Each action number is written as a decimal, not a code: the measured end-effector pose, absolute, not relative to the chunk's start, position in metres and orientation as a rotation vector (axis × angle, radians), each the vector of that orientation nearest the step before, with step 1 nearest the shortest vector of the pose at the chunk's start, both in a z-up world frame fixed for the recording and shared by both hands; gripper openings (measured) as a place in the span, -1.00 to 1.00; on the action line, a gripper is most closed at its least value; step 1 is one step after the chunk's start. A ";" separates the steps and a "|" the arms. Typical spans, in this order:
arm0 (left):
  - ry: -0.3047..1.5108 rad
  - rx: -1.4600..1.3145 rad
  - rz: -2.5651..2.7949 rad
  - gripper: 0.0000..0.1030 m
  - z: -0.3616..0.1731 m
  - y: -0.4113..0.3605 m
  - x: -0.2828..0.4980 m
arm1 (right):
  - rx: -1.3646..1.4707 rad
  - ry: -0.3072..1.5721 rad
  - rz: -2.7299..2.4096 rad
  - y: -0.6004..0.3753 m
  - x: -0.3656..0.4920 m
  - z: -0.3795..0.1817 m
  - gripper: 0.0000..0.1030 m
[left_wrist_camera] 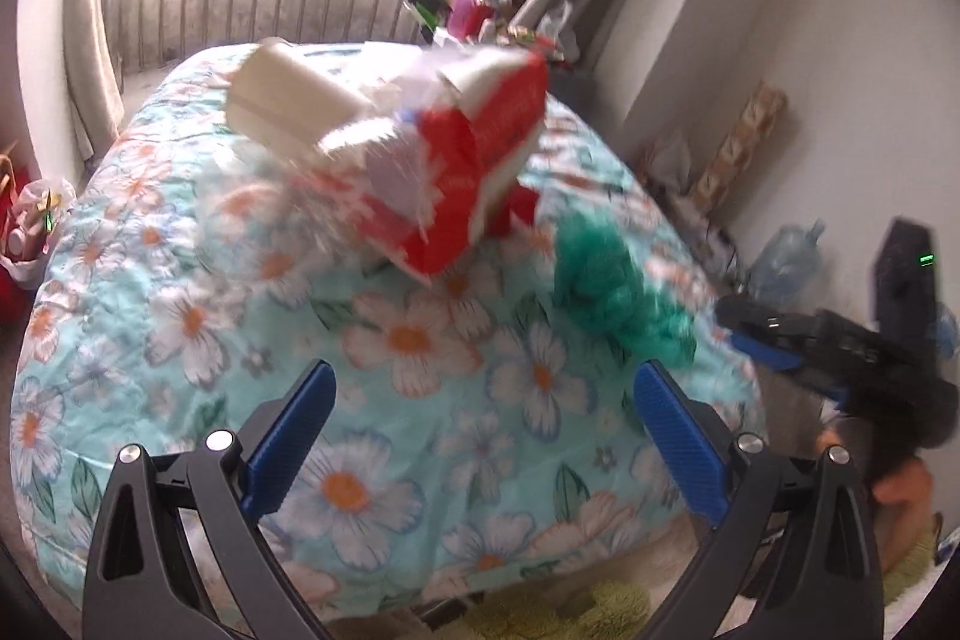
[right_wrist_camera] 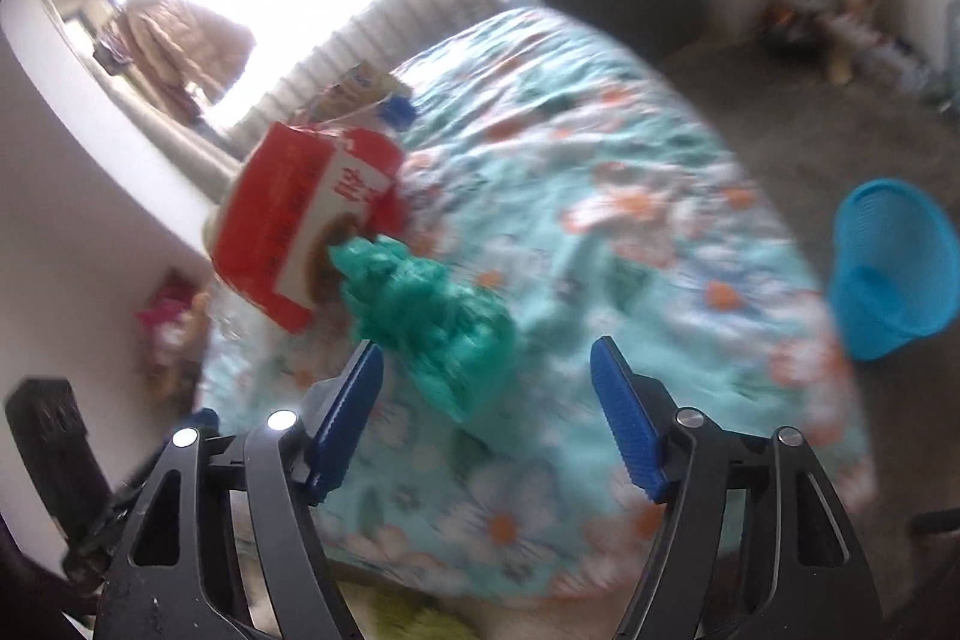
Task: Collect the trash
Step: 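Grasp the green plastic bag with the right tool while the left tool grasps the white paper cup, then carry the green bag and paper cup to the blue wastebasket and release both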
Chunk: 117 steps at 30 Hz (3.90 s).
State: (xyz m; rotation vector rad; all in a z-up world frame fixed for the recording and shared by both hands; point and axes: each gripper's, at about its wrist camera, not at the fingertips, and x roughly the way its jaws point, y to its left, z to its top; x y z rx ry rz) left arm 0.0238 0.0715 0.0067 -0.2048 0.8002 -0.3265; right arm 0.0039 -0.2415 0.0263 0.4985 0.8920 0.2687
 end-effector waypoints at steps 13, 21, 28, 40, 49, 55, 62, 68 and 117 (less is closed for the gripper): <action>0.651 -0.316 -0.274 0.89 0.039 0.144 0.054 | 0.620 1.029 0.463 -0.223 0.051 -0.006 -0.12; 0.596 -0.488 -0.247 0.54 0.054 0.194 0.114 | 0.616 1.026 0.465 -0.234 0.039 -0.003 -0.49; 0.715 -0.583 -0.313 0.15 0.042 0.209 0.188 | 0.707 1.037 0.449 -0.257 0.037 -0.013 -0.49; 0.731 -0.633 -0.374 -0.95 0.036 0.222 0.189 | 0.654 0.990 0.470 -0.248 0.035 -0.004 0.10; 0.603 -0.656 -0.374 -0.96 0.074 0.238 0.154 | 0.633 1.023 0.537 -0.221 0.042 -0.013 0.19; 0.490 -0.634 -0.406 -0.96 0.114 0.238 0.118 | 0.527 1.002 0.593 -0.203 0.029 -0.001 0.25; 0.421 -0.560 -0.548 -0.95 0.151 0.196 0.079 | 0.455 1.050 0.544 -0.185 0.031 -0.012 -0.29; 0.442 -0.484 -0.648 -0.95 0.160 0.142 0.070 | 0.558 0.969 0.533 -0.221 0.012 0.001 -0.33; 1.064 0.123 -0.946 0.29 -0.071 -0.453 0.234 | 1.237 0.757 -0.696 -0.629 -0.046 -0.135 0.55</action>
